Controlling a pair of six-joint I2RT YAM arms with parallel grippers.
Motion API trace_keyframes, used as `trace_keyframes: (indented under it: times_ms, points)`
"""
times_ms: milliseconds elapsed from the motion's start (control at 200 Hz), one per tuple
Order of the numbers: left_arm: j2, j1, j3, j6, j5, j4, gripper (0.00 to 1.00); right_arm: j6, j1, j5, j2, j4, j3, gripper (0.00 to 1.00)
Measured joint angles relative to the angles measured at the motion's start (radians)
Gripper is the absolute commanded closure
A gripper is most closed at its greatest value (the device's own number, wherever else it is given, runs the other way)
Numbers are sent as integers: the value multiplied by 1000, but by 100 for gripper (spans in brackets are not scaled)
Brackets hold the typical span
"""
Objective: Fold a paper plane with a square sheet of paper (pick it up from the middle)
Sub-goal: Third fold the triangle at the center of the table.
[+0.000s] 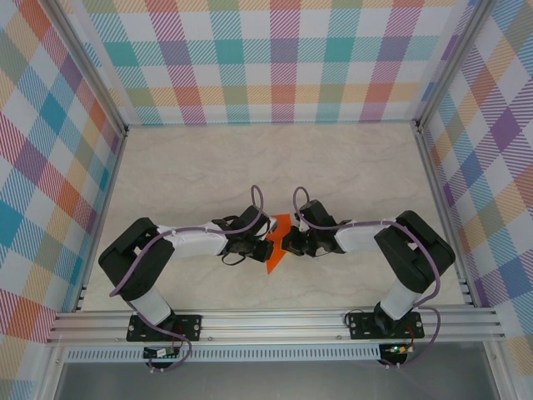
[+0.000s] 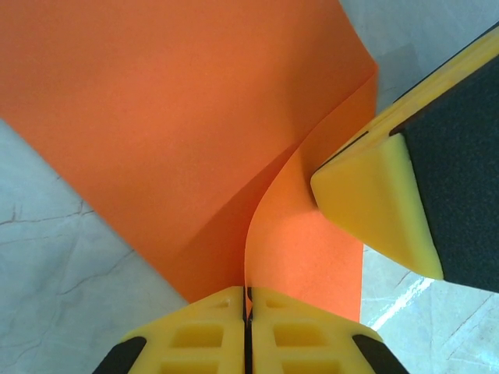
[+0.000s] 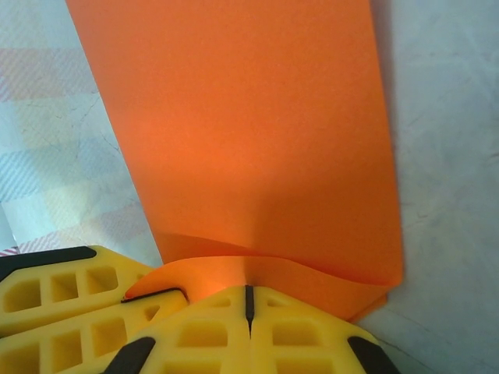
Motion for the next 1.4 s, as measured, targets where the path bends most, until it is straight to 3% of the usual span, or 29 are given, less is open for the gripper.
trace_keyframes:
  times_ms: [345,800,1130,1400]
  points:
    - [-1,0,0,0,0,-2,92,-56,-100,3,-36,-45,28,100]
    - [-5,0,0,0,-1,-9,91,-68,-105,-5,18,-41,31,100]
    - [-46,0,0,-12,0,-76,78,-109,-104,-58,-61,-93,53,98]
    - [-88,0,0,-45,-7,-94,60,-126,-102,-135,35,-71,78,100]
